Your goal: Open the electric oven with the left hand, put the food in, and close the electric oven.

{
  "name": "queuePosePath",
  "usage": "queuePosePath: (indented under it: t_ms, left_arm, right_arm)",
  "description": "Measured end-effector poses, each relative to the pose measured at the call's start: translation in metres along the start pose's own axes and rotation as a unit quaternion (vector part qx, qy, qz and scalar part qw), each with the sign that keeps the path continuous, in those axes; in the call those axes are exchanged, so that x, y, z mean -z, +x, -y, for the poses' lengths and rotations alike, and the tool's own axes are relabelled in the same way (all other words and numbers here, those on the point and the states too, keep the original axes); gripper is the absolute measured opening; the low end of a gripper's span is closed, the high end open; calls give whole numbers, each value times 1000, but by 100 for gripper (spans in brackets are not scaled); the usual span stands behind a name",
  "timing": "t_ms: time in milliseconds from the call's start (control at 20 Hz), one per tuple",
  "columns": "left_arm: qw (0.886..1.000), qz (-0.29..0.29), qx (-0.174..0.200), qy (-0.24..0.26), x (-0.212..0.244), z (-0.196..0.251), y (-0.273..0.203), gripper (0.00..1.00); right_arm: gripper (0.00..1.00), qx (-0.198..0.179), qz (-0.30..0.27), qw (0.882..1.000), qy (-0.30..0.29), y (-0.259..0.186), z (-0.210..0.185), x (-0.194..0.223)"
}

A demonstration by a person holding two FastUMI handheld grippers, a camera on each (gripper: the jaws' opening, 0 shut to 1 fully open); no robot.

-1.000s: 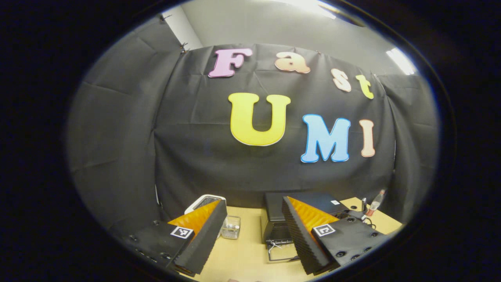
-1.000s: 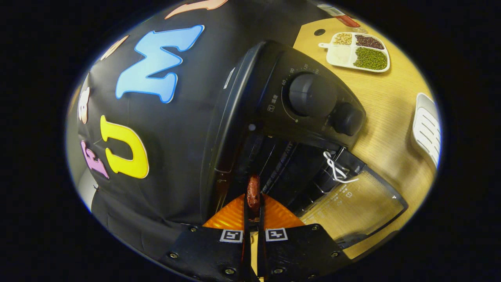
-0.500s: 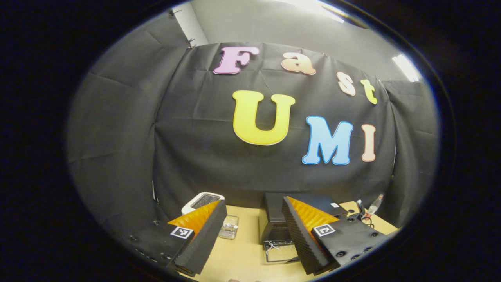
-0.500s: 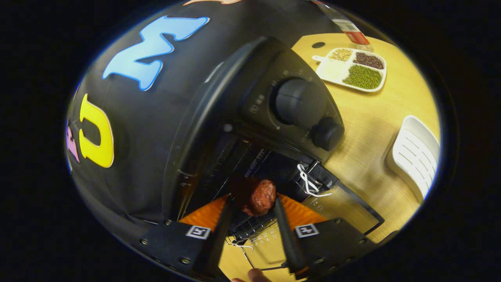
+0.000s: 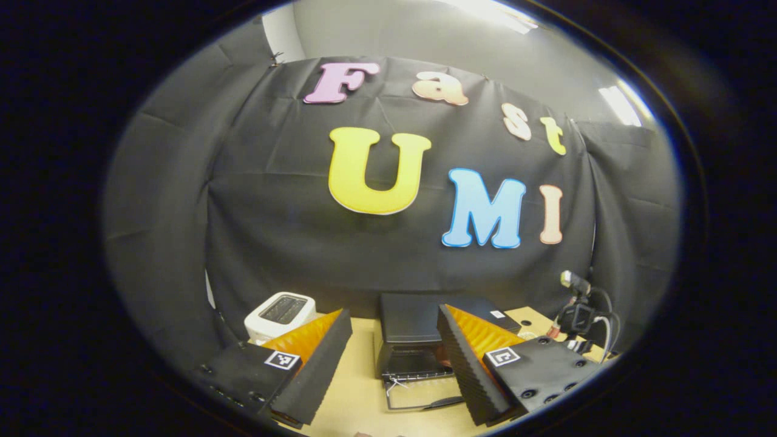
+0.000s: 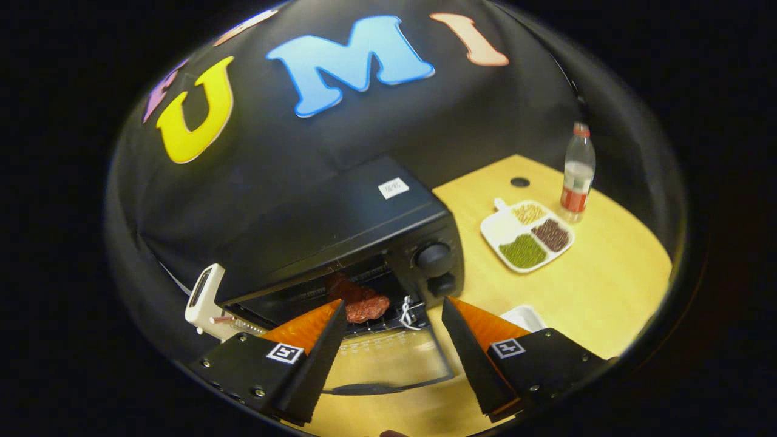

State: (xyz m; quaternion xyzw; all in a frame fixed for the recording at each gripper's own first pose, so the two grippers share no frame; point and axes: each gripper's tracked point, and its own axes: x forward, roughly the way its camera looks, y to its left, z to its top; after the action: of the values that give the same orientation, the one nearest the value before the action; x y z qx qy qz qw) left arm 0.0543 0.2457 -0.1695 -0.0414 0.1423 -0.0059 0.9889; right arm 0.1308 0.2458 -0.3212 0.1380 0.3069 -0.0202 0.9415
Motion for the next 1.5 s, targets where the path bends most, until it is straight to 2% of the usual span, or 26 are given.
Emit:
queuePosePath:
  t_ms: [150,200,300,550,700,950,1000,1050,1150,1200,1250,1350,1450,1500]
  left_arm:
    - [1000,-9,17,-3,8,26,11,91]
    - [1000,-10,20,1,9,34,13,100]
    - [1000,-6,27,11,9,52,19,100]
    - [999,9,30,24,-1,95,22,100]
    - [999,-1,25,29,12,116,29,94]
    - [999,-43,19,22,45,145,35,91]
    - [998,-58,16,24,57,146,36,95]
    - [997,-76,11,25,70,150,34,99]
    - [994,-110,3,22,94,149,32,99]
    - [992,-124,0,21,105,150,31,95]
    - [990,-138,-2,25,117,150,31,100]
    - [986,-165,-8,37,140,148,28,92]
    - [980,-193,-7,43,163,149,28,92]
    - [977,-209,-8,39,175,149,27,96]
  right_arm:
    - [96,-9,73,994,-87,-50,6,-37]
    - [96,-14,99,989,-110,-68,7,-51]
    - [96,-17,147,979,-143,-99,7,-79]
    - [96,-25,251,957,-144,-170,12,-159]
    - [96,-35,293,945,-142,-188,21,-189]
    - [96,-44,298,943,-143,-201,39,-209]
    - [100,-48,296,944,-138,-203,42,-212]
    - [96,-50,292,946,-133,-202,48,-211]
    - [96,-50,288,948,-125,-204,59,-215]
    - [96,-48,291,948,-121,-204,64,-219]
    - [96,-46,292,948,-120,-204,68,-222]
    - [96,-39,288,949,-121,-202,80,-222]
    - [96,-35,282,951,-118,-201,88,-222]
    - [96,-36,279,953,-116,-201,91,-221]
